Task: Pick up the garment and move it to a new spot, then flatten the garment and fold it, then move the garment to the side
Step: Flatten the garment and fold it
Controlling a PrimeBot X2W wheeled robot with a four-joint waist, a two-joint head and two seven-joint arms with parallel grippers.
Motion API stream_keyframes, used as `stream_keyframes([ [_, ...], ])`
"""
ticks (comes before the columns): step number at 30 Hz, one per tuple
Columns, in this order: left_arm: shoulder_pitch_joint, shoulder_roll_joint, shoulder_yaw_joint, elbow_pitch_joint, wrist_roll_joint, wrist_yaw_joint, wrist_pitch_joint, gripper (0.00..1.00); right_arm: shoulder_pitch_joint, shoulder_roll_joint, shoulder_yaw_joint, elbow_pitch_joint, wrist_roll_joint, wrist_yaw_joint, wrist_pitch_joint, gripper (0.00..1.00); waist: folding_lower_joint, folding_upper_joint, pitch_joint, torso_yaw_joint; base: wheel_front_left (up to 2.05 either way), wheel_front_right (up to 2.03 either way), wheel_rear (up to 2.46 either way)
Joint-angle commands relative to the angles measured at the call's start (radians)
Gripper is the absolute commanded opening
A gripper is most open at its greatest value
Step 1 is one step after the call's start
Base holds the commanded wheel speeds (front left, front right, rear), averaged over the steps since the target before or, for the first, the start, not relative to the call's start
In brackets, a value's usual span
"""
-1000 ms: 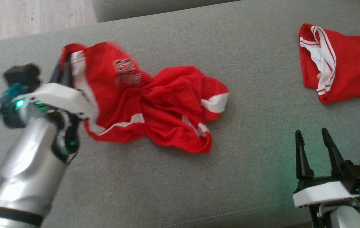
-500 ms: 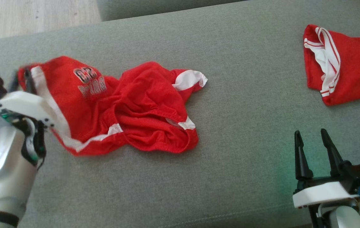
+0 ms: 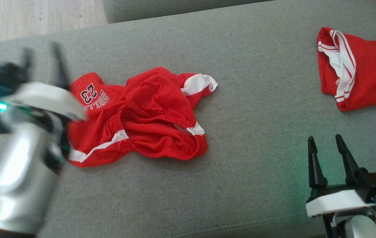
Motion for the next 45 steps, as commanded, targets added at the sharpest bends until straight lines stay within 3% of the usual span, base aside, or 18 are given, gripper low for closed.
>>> stream_keyframes([
  [1,-0.002,0.006,0.001,-0.072,0.0,-0.008,0.024,1.0,-0.008,-0.007,0.021,-0.033,-0.011,-0.001,-0.004,1.0,0.0,0.0,0.002,0.0,0.0,0.0,0.0],
  [7,0.08,-0.123,-0.178,-0.215,-0.008,-0.034,0.143,1.0,-0.016,-0.007,0.029,-0.036,-0.006,-0.001,-0.004,1.0,0.0,0.0,0.025,-0.008,0.0,0.0,0.0],
  [12,0.121,-0.188,-0.289,-0.172,0.018,-0.034,0.184,1.0,-0.03,-0.007,0.041,-0.035,0.0,-0.001,-0.004,1.0,0.0,0.0,0.041,-0.027,0.0,0.0,0.0],
  [18,0.151,-0.233,-0.353,-0.117,0.009,-0.058,0.211,1.0,-0.031,-0.007,0.038,-0.037,0.001,-0.001,-0.004,1.0,0.0,0.0,0.052,-0.039,0.0,0.0,0.0],
  [40,0.054,-0.315,-0.329,0.137,-0.063,-0.134,0.157,1.0,-0.052,-0.007,0.05,-0.034,0.007,-0.001,-0.004,1.0,0.0,0.0,0.069,-0.073,0.0,0.0,0.0],
  [41,0.047,-0.317,-0.329,0.156,-0.065,-0.137,0.156,0.91,-0.054,-0.007,0.051,-0.034,0.007,-0.001,-0.004,1.0,0.0,0.0,0.07,-0.075,0.0,0.0,0.0],
  [43,0.032,-0.322,-0.329,0.193,-0.071,-0.146,0.153,0.23,-0.057,-0.007,0.052,-0.032,0.007,-0.001,-0.004,1.0,0.0,0.0,0.069,-0.078,0.0,0.0,0.0],
  [44,0.021,-0.323,-0.33,0.21,-0.07,-0.151,0.148,0.0,-0.058,-0.007,0.053,-0.031,0.007,-0.001,-0.004,1.0,0.0,0.0,0.068,-0.08,0.0,0.0,0.0],
  [45,0.01,-0.324,-0.328,0.223,-0.069,-0.156,0.14,0.0,-0.058,-0.007,0.053,-0.03,0.007,-0.001,-0.004,1.0,0.0,0.0,0.066,-0.081,0.0,0.0,0.0],
])
